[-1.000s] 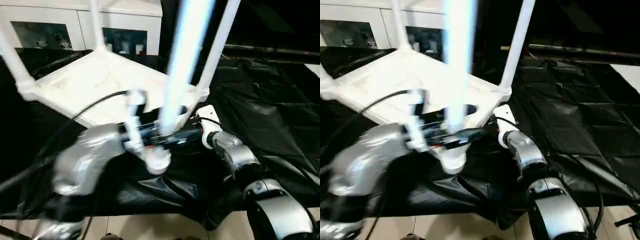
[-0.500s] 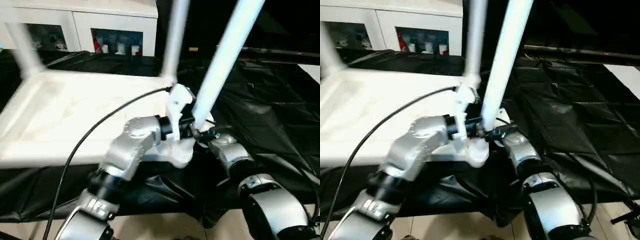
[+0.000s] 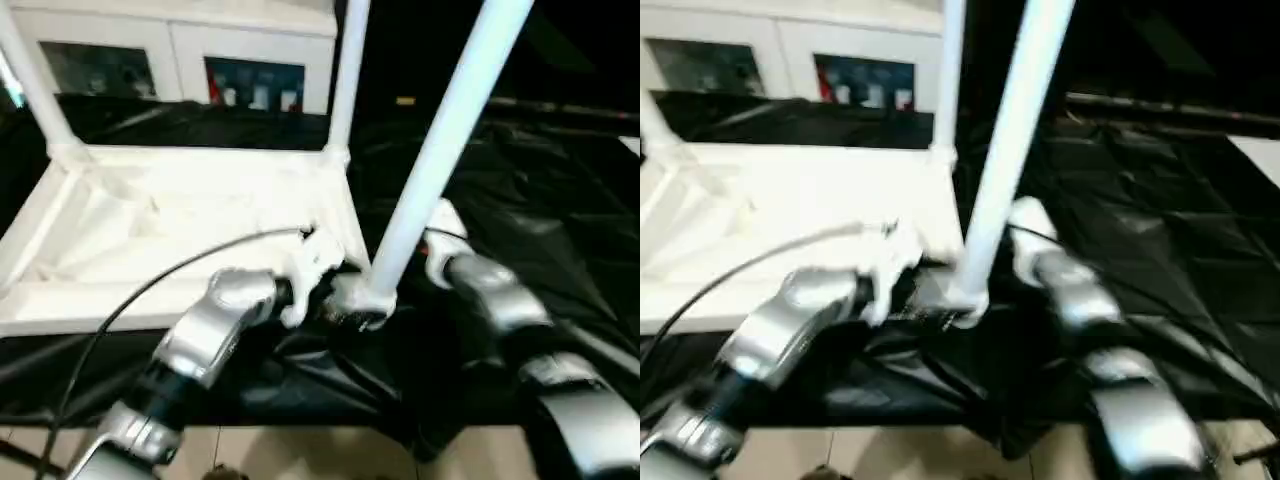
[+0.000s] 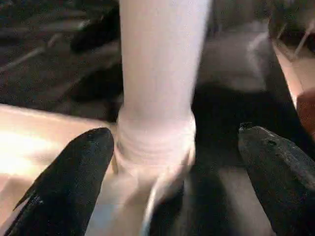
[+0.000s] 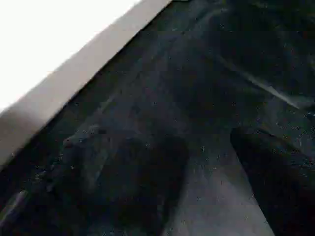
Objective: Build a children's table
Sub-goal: Rotate table base
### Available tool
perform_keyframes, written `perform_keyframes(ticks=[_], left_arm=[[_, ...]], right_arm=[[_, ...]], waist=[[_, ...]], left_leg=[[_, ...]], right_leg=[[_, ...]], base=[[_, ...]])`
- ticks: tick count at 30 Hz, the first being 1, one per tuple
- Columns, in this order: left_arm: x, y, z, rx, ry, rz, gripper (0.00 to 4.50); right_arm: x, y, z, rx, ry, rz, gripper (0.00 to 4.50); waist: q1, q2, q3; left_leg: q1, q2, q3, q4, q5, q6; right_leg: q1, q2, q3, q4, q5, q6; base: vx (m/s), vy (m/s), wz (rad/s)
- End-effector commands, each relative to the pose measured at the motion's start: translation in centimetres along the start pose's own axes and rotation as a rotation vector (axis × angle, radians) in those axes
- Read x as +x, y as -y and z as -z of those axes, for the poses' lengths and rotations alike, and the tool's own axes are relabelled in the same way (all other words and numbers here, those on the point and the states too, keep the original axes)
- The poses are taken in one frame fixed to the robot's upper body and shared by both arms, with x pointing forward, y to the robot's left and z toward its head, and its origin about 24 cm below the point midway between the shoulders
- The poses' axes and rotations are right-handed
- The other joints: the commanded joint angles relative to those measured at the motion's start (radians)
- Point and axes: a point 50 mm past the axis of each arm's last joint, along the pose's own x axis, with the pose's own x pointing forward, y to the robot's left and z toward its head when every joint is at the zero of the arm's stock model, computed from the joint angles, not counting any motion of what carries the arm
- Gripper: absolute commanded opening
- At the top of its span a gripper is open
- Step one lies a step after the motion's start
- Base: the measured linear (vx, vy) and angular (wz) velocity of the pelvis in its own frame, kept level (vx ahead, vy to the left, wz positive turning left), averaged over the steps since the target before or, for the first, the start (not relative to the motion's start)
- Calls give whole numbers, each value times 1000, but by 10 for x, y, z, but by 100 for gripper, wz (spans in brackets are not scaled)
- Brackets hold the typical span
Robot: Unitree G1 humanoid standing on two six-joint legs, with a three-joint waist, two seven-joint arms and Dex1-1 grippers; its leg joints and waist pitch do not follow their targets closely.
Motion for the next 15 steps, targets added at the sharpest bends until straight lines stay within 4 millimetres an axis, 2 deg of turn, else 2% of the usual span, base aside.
perform_keyframes(ticks=[1, 3, 4, 5, 7, 8, 9, 10, 11, 12, 15], left_arm=[[-2, -1, 7, 51, -70, 37, 450], [-8, -6, 11, 62, -119, 37, 423], [-8, -6, 11, 62, -119, 37, 416], [-10, -8, 12, 55, -129, 36, 412], [-16, -15, 12, 58, -152, 44, 401], [-17, -16, 12, 62, -154, 48, 380], [-18, -18, 11, 67, -152, 50, 376], [-19, -19, 11, 61, -152, 52, 374], [-19, -20, 11, 54, -154, 54, 368], [-20, -21, 12, 44, -159, 58, 344], [-21, -24, 13, 19, -159, 77, 331]], right_arm=[[-12, 4, -6, -28, 22, -74, 450], [-24, 6, -6, -28, 28, -121, 450], [-24, 6, -6, -28, 28, -121, 450], [-30, 8, -6, -33, 29, -140, 450], [-55, 12, -6, -65, 22, -231, 450], [-61, 12, -6, -75, 14, -255, 450], [-70, 12, -6, -99, 1, -290, 450], [-74, 13, -6, -108, -11, -306, 450], [-78, 13, -6, -116, -23, -319, 450], [-86, 14, -7, -124, -40, -342, 450], [-95, 13, -10, -125, -57, -379, 450]], waist=[[0, 11, -71], [0, 12, -72], [0, 12, -72], [1, 20, -72], [3, 16, -70], [6, 24, -72], [10, 19, -71], [10, 23, -71], [11, 20, -69], [11, 28, -69], [9, 27, -68]], left_leg=[[21, -7, 16, -70, -281, 0], [22, -6, 12, -71, -293, -3], [22, -6, 12, -71, -293, -3], [21, -6, 11, -72, -292, -5], [21, -6, 12, -71, -302, 1], [21, -5, 10, -71, -301, 2], [24, -4, 11, -70, -299, 12], [20, -5, 9, -71, -291, 14], [19, -5, 11, -71, -298, 18], [20, -5, 11, -71, -304, 16], [17, -5, 9, -73, -322, 12]], right_leg=[[53, -18, 20, -68, -186, -180], [54, -19, 20, -68, -211, -173], [54, -19, 20, -68, -211, -173], [53, -21, 20, -66, -211, -181], [55, -20, 21, -71, -221, -182], [56, -22, 21, -68, -213, -185], [55, -20, 21, -70, -202, -186], [57, -21, 21, -68, -193, -188], [56, -21, 21, -72, -210, -186], [55, -23, 21, -74, -231, -187], [55, -25, 19, -78, -286, -177]], base=[[0, 0, 0], [0, 0, 0], [0, 0, 0], [0, 0, 0], [0, 0, 0], [0, 0, 0], [0, 0, 0], [0, 0, 0], [0, 0, 0], [0, 0, 0], [0, 0, 0]])
